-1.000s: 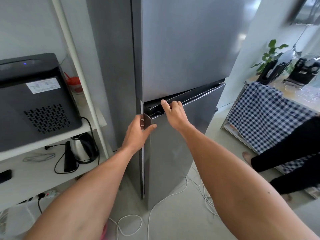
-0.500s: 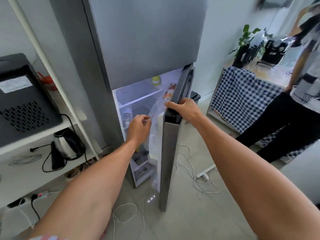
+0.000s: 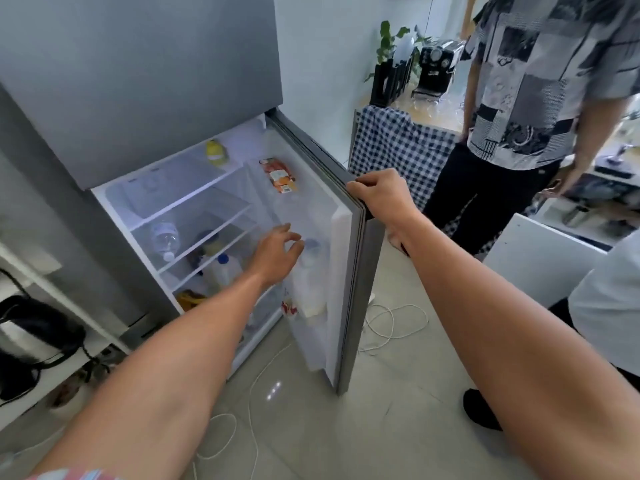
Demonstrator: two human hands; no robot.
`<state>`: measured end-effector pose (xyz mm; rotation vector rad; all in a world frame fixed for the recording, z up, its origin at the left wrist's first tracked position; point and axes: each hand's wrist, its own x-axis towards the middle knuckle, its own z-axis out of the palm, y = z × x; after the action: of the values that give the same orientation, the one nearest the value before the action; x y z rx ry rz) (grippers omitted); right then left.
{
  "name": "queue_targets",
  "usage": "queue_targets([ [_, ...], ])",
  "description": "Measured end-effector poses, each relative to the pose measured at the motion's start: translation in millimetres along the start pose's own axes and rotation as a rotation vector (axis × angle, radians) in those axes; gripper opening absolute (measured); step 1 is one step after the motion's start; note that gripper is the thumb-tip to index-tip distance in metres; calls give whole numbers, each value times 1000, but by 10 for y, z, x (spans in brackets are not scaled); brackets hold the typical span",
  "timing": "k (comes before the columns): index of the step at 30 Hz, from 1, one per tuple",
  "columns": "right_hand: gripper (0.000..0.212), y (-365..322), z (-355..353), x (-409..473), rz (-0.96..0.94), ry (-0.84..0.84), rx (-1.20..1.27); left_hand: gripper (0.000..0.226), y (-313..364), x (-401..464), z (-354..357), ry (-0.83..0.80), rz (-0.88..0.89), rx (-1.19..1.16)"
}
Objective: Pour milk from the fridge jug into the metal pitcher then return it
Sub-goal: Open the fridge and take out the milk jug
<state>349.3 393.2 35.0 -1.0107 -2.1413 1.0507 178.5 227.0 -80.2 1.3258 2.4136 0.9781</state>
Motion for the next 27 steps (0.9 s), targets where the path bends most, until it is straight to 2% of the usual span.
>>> queue_targets([
  [5, 27, 135, -221, 179, 3, 62, -365, 37, 188, 328, 136, -120, 111, 92],
  [8, 10, 215, -229, 250, 18, 82, -576, 39, 324, 466, 177, -193, 201, 175],
  [14, 28, 444, -297, 404, 13, 169, -753, 50, 412, 645, 285, -310, 324, 301],
  [19, 28, 549, -348, 514, 10, 235, -754, 53, 353, 657, 443, -266, 363, 194],
  [21, 37, 575, -341, 519, 4, 269, -711, 50, 321, 590, 523, -155, 374, 138],
  [24, 42, 625, -298, 532, -34, 335, -727, 31, 299, 485, 707, 50, 250, 6],
  [26, 42, 670, -263, 556, -69, 399, -766, 18, 306, 467, 848, 55, 41, -117],
  [27, 42, 696, -251, 569, -92, 430, -785, 18, 315, 468, 921, 22, -52, -180],
])
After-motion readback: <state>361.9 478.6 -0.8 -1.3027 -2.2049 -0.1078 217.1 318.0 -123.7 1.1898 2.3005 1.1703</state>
